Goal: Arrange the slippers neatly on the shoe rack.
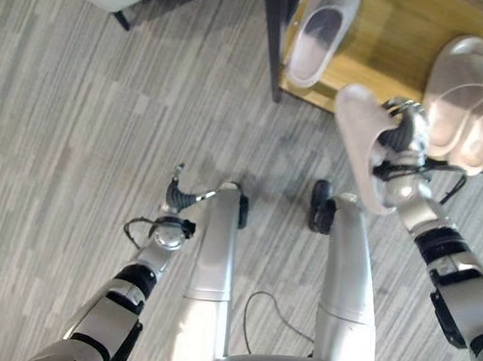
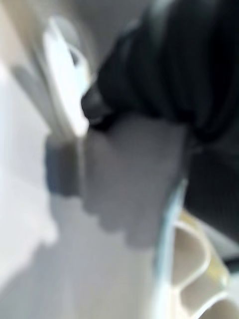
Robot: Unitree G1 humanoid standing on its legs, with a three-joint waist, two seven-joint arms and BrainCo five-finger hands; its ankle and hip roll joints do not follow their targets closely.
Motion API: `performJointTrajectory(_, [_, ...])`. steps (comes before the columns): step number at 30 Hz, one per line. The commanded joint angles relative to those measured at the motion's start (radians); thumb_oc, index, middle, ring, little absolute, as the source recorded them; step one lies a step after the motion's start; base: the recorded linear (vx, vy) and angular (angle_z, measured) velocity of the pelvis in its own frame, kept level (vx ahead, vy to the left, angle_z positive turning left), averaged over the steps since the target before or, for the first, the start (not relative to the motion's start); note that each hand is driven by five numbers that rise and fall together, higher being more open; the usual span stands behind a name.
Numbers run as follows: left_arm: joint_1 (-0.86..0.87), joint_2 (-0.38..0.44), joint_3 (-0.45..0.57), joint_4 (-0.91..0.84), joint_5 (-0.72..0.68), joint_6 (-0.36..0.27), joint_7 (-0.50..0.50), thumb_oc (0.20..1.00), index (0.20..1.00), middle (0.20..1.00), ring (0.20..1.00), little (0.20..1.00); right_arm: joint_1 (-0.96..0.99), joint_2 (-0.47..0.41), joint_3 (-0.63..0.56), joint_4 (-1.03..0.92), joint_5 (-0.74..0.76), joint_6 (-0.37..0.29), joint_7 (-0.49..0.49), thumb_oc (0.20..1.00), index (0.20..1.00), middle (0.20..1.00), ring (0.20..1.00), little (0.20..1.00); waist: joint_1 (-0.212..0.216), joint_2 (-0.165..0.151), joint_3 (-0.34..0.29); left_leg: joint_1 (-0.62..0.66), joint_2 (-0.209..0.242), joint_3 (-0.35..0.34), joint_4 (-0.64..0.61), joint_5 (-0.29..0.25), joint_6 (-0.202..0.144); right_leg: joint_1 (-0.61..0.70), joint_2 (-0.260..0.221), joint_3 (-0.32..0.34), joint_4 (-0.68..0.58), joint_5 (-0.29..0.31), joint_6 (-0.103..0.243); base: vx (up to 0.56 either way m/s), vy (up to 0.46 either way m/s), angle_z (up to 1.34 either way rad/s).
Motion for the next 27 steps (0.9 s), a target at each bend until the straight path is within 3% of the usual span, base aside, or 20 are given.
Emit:
performJointTrajectory(1, [0.058,0.028,-0.006,0.005,0.001,-0.021,0.032,1.000,1.000,1.000,1.000,1.000,-0.049,-0.083,0.007,0.013,0.139,-0.037,-0.058,0.200,0.200,0.200,0.200,0.200,0.000,0.025,-0.040,-0.014,0.000,-0.043,-0.074,0.016,0.032,0.080,-0.037,0.070,-0.033,-0.068,0.023,0.07,0.017,0.11])
performJointTrajectory(6, [0.062,0.071,-0.026,-0.054,-0.006,-0.028,0.045,1.000,1.000,1.000,1.000,1.000,-0.255,-0.189,0.093,0.260,0.234,-0.018,-0.053,0.200,0.200,0.200,0.200,0.200,0.031,0.026,-0.018,-0.038,-0.007,-0.032,-0.028,-0.001,0.025,0.046,-0.054,0.087,0.028,-0.085,0.017,0.04,-0.009,0.08])
performJointTrajectory(11, [0.076,0.092,-0.059,-0.090,0.017,-0.031,0.036,1.000,1.000,1.000,1.000,1.000,-0.376,-0.256,0.158,0.343,0.306,-0.030,-0.017,0.200,0.200,0.200,0.200,0.200,0.047,0.025,-0.002,-0.038,-0.010,-0.025,-0.045,0.007,0.020,0.042,-0.065,0.089,0.026,-0.084,0.016,0.01,0.001,0.02])
performJointTrajectory(21, [0.115,0.145,-0.080,-0.146,0.070,-0.040,0.049,1.000,1.000,1.000,1.000,1.000,-0.520,-0.294,0.230,0.418,0.408,-0.057,0.000,0.200,0.200,0.200,0.200,0.200,0.071,0.024,0.023,-0.038,-0.014,-0.022,-0.080,0.031,0.009,0.050,-0.085,0.082,0.010,-0.071,0.018,0.00,0.007,0.05])
performJointTrajectory(27, [0.128,0.122,-0.066,-0.145,0.024,-0.048,0.055,1.000,1.000,1.000,1.000,1.000,-0.563,-0.284,0.253,0.445,0.436,-0.057,0.008,0.200,0.200,0.200,0.200,0.200,0.084,0.024,0.028,-0.038,-0.021,-0.020,-0.115,0.047,0.008,0.054,-0.095,0.076,-0.017,-0.061,0.025,0.00,-0.001,0.01])
